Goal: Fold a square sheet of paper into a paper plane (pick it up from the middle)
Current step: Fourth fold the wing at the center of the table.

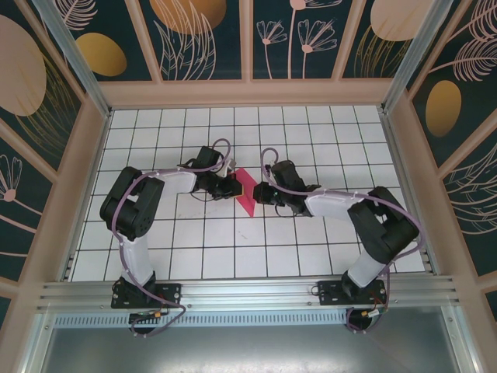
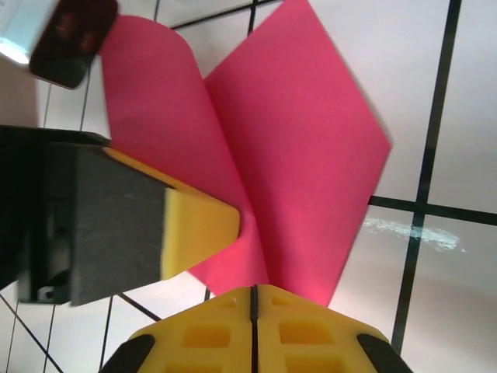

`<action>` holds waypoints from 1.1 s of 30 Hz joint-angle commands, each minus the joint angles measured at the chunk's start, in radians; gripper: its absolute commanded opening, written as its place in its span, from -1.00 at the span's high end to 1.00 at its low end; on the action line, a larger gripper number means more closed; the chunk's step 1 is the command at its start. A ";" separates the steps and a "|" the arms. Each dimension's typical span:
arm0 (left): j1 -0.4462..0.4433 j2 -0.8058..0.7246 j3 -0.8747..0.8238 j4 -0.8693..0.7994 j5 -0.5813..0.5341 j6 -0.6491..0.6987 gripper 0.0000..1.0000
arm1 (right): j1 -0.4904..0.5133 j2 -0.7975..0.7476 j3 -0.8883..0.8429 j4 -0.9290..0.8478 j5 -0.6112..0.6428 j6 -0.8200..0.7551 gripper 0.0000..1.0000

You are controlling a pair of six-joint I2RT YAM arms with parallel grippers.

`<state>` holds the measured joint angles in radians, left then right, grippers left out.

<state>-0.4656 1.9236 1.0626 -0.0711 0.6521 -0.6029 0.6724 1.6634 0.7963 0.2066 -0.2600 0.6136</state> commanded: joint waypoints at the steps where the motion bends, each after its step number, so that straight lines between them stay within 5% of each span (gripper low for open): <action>1: 0.007 0.013 0.022 -0.001 0.023 0.027 0.87 | -0.007 0.074 0.057 0.016 -0.047 0.049 0.83; 18: 0.016 0.001 0.065 -0.128 -0.066 0.174 0.85 | -0.005 0.252 0.166 -0.183 0.075 -0.045 0.93; 33: 0.016 0.029 0.071 -0.085 -0.089 0.252 0.81 | 0.005 0.279 0.185 -0.174 0.016 -0.078 0.94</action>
<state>-0.4599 1.9293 1.1168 -0.1757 0.5747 -0.3885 0.6704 1.8923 0.9787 0.1043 -0.2558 0.5625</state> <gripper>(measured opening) 0.097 0.069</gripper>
